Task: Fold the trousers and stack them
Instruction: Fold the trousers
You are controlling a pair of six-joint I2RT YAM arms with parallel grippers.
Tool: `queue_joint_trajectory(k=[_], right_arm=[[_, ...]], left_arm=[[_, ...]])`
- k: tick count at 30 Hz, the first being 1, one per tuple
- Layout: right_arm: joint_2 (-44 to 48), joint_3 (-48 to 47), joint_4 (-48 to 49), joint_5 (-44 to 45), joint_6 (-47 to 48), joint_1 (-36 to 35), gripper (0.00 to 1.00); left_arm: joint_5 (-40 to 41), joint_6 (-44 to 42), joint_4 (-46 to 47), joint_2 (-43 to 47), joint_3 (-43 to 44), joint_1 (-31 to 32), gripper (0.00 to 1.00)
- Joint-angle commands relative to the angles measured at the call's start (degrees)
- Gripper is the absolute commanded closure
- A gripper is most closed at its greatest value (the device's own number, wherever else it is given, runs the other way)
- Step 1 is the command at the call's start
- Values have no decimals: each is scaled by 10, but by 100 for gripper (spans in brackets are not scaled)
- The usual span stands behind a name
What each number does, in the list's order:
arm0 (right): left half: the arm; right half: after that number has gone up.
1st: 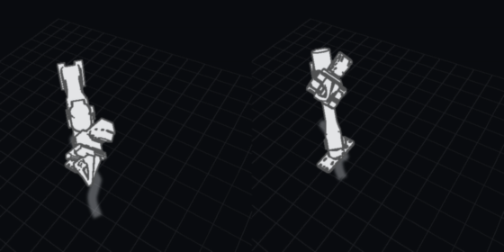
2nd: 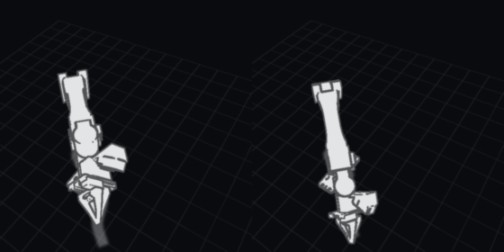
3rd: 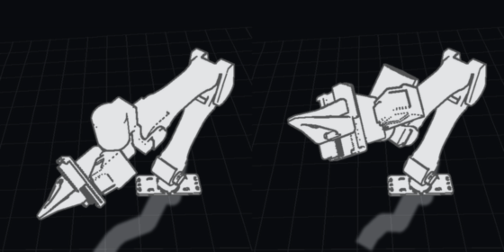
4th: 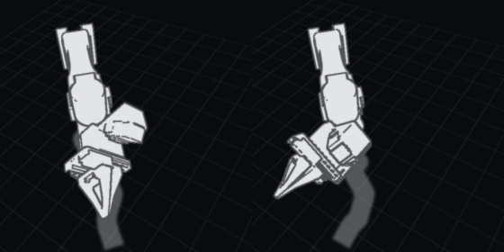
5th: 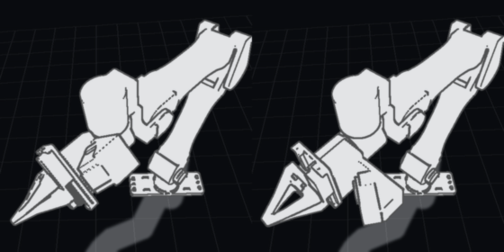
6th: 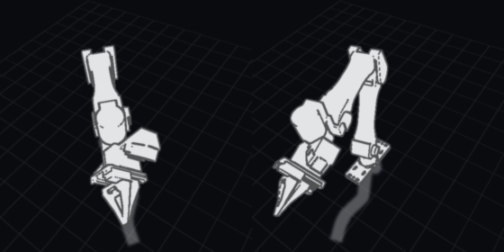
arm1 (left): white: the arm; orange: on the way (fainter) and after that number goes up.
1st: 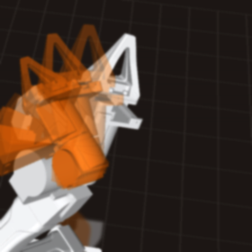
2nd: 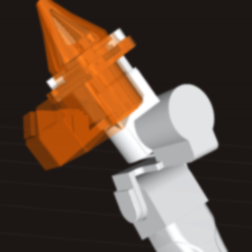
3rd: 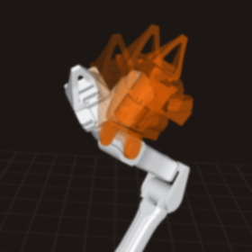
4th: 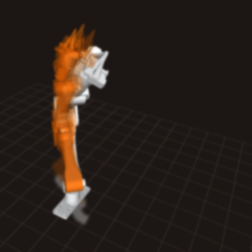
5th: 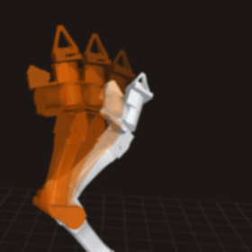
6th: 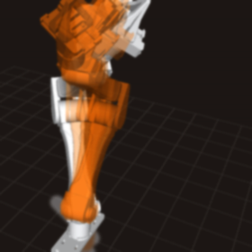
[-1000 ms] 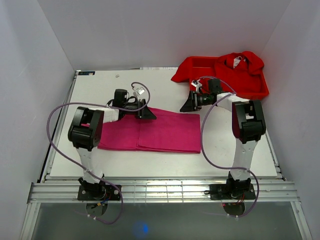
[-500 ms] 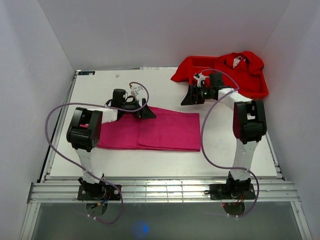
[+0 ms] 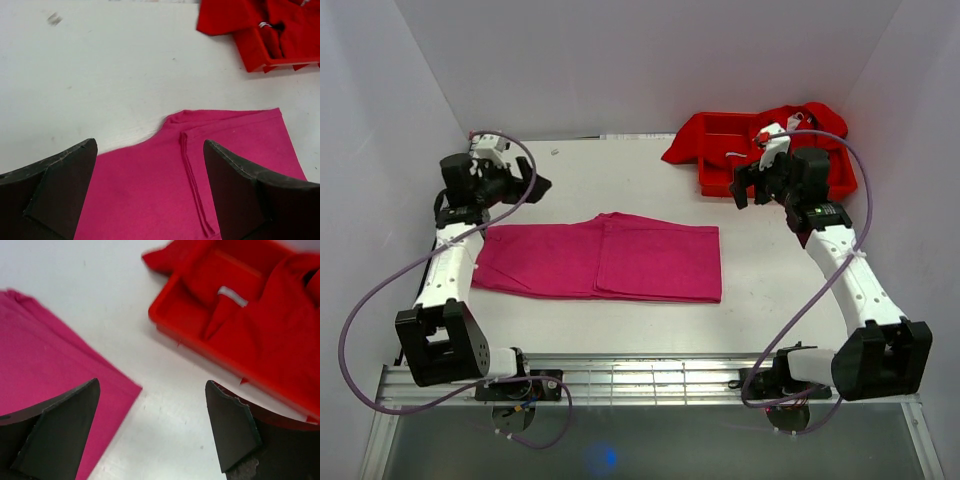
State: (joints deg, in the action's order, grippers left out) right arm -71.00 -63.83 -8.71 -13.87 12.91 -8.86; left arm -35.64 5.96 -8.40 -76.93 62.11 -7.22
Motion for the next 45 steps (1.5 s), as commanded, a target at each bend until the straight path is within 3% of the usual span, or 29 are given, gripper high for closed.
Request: queue_joint_trajectory(k=[1,2,6,11,14,18,26,34,39,45], right_arm=[[-9,34,-133,-11,2,3,10],[-1,73,-137,-31,-11,3,10],[11,140,-155,-47,-75,4,10],[-63,157,-176,-116,-105,4,10],[-110,170,-149,-145,-125,6,9],[-154,210,-72,-172,-166,10,0],[-211,270,13,-271,-143,81,29],[-273,267,64,-303,-199,102,37],[-300,235,41,-296,-211,94,49],[-299,210,-5,-271,-185,102,80]], left_arm=[[-69,1,-134,-12,16,-77,2],[-86,5,-145,-8,12,-119,2],[-115,-26,-194,-16,-1,-188,2],[-126,-108,-247,-38,-7,-277,5],[-152,-153,-267,-61,-8,-328,9],[-176,-193,-304,-92,6,-359,13],[-194,-220,-322,-83,11,-370,16],[-173,-204,-309,-111,21,-372,18],[-161,-187,-304,-130,35,-372,19],[-117,-212,-311,-146,41,-372,20]])
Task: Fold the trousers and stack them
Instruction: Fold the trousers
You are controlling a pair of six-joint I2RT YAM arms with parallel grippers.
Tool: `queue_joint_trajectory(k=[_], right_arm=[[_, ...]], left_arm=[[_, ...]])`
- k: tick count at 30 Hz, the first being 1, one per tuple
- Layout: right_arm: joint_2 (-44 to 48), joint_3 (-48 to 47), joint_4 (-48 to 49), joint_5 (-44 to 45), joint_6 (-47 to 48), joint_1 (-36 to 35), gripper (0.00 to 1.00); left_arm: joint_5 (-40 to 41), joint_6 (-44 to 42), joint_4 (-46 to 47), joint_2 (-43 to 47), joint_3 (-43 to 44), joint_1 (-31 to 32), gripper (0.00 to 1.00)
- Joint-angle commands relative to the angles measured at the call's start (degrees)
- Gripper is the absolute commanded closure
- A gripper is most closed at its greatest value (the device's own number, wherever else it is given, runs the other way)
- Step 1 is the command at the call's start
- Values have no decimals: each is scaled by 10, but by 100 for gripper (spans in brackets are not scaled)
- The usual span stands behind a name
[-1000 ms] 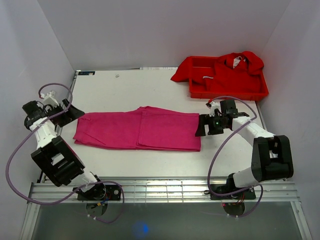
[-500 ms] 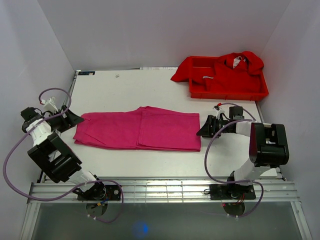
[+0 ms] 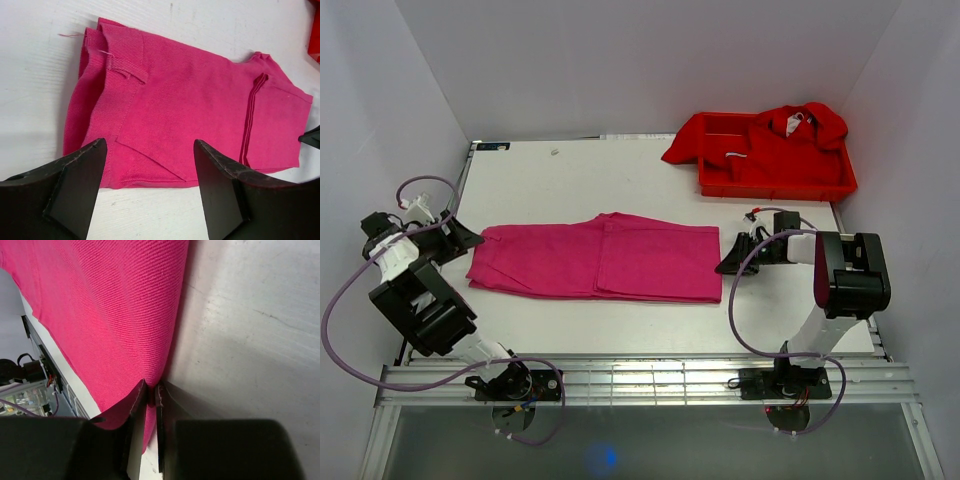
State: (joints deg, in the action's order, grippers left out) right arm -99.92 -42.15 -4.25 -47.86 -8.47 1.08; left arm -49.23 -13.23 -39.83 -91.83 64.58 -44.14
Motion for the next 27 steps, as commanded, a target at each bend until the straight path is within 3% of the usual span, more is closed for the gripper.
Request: queue_joint_trajectory(k=[1,3,9,14,19,25,27], right_arm=[[-6,-7,-58,67,34,7,85],[9,-12,-67,59,46,9,92],[70,-41,-134,18,81,38,92],[111,-106,-281,22,196,126,92],[119,-195,-392,3,268,190,92],[139,-238,-415,-43,269,191,92],[139,-242,-408,-56,247,183,92]], left_arm=[[22,-28,2,4,9,-4,20],[23,-55,2,9,-1,-4,19],[34,-97,3,30,-23,-4,18],[34,-118,-14,31,-31,-4,18],[-22,-139,-48,43,-58,-4,18],[-119,-135,-48,45,-119,40,19],[-134,-86,-8,44,-130,61,20]])
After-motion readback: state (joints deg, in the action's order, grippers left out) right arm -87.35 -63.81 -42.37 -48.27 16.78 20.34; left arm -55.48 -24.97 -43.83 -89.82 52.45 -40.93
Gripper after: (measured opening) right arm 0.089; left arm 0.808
